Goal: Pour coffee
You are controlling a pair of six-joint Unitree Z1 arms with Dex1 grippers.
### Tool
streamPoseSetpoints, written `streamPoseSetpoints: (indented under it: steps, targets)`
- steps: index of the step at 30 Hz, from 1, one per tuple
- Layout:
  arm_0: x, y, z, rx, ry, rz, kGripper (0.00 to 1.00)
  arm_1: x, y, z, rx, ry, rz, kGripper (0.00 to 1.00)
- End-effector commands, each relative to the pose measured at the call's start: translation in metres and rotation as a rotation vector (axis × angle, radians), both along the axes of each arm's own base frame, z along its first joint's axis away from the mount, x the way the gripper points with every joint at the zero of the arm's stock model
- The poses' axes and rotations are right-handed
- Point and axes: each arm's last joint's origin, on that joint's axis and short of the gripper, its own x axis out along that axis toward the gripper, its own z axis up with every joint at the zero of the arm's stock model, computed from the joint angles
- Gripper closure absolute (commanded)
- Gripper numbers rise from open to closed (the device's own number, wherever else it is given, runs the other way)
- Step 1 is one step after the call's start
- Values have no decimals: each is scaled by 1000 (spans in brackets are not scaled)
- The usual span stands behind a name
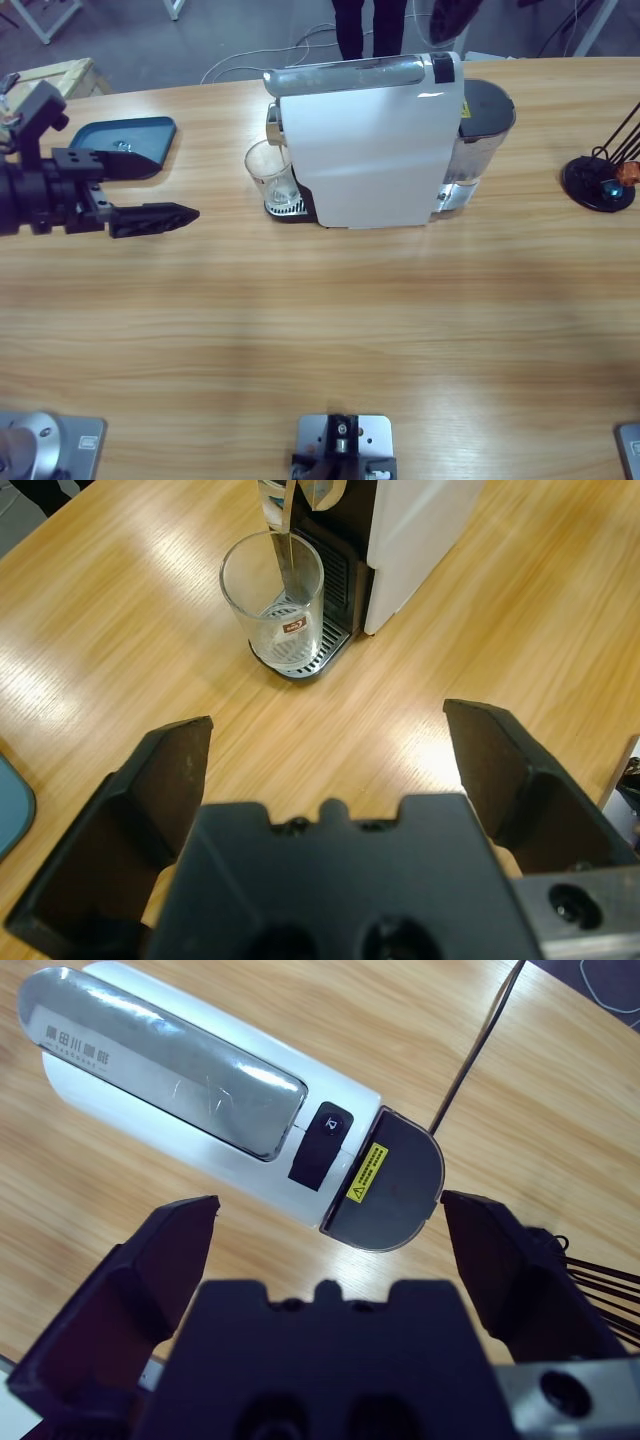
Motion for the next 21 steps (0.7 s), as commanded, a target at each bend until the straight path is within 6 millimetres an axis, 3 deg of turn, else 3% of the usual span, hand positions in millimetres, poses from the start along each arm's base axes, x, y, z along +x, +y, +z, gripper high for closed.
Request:
streamPoseSetpoints:
  steps: [1,13,17,21]
  targets:
    - [10,-4,-10,48,21,46,4,-4,2,-2,5,16,6,0]
    - [16,-7,-11,67,19,64,4,-7,-1,2,7,8,-7,0]
    - [22,-11,-5,54,7,61,4,-44,-21,9,45,-13,-2,0]
    - [26,-15,0,39,-2,55,4,-89,-45,-25,56,3,17,0]
